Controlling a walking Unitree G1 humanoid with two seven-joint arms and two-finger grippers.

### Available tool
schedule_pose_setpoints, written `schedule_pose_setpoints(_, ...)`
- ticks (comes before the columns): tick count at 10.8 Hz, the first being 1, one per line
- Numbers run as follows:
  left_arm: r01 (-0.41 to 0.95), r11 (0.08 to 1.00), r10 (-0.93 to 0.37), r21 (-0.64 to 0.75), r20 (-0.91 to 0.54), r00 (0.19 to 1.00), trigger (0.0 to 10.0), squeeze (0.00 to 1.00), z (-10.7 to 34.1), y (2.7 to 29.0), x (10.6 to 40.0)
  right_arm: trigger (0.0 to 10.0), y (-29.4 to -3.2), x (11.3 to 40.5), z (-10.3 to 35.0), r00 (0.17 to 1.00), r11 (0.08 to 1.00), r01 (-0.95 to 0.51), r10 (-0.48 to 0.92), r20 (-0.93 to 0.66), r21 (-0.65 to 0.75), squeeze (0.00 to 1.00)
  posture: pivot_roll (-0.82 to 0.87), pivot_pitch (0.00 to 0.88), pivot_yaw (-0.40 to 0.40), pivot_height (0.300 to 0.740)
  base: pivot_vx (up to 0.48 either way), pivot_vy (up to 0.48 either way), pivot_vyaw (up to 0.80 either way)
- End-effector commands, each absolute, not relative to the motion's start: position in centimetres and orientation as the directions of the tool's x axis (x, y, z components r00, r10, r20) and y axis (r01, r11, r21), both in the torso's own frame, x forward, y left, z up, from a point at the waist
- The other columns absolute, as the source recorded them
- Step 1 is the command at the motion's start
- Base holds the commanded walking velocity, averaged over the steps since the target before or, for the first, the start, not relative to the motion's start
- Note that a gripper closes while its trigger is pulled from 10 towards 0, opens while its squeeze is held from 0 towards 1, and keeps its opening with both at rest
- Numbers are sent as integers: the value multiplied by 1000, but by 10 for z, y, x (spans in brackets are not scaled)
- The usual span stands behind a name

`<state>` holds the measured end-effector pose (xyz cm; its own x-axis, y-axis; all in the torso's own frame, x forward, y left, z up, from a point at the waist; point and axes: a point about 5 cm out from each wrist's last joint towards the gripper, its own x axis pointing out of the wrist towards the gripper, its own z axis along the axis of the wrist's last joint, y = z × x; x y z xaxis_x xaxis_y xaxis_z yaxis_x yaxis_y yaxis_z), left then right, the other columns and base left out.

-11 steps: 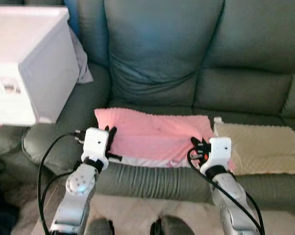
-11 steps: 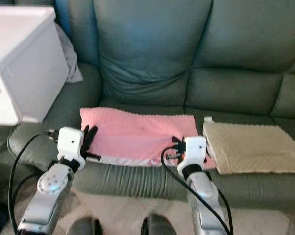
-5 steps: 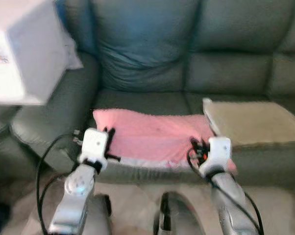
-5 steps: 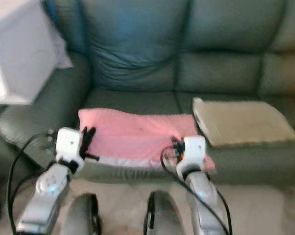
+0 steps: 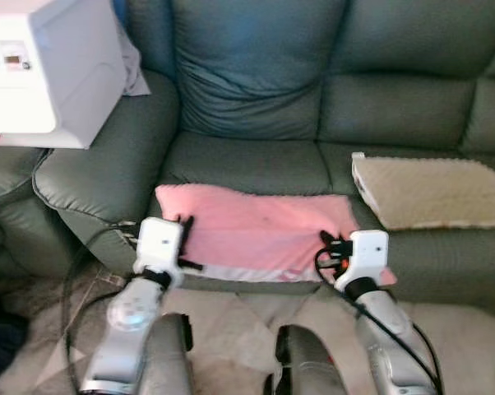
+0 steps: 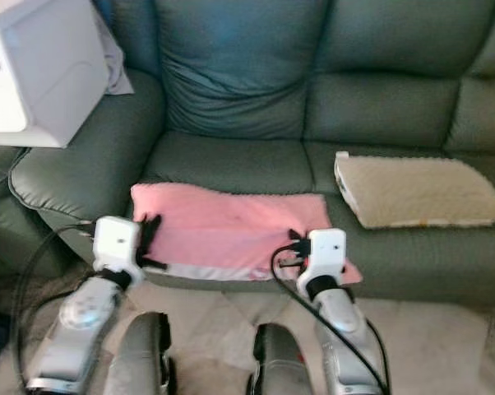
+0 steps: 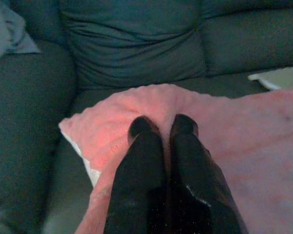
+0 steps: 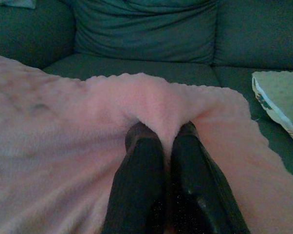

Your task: Move the pillow to the sofa

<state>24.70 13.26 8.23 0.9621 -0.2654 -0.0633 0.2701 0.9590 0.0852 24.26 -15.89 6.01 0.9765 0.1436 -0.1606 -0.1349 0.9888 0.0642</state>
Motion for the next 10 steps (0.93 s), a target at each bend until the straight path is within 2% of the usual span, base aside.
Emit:
schedule_pose_setpoints(1,280,956,-279,89,-21,960,10000,0,92,131,251,10000,-161,246,66,983,990,-126,132,-129,58,0,-51,60,-54,644,274,0,0)
schedule_pose_setpoints(10,302,950,-301,77,-23,953,10000,0,91,126,251,10000,-161,248,68,983,990,-133,138,-122,52,0,-62,67,-54,644,386,0,0)
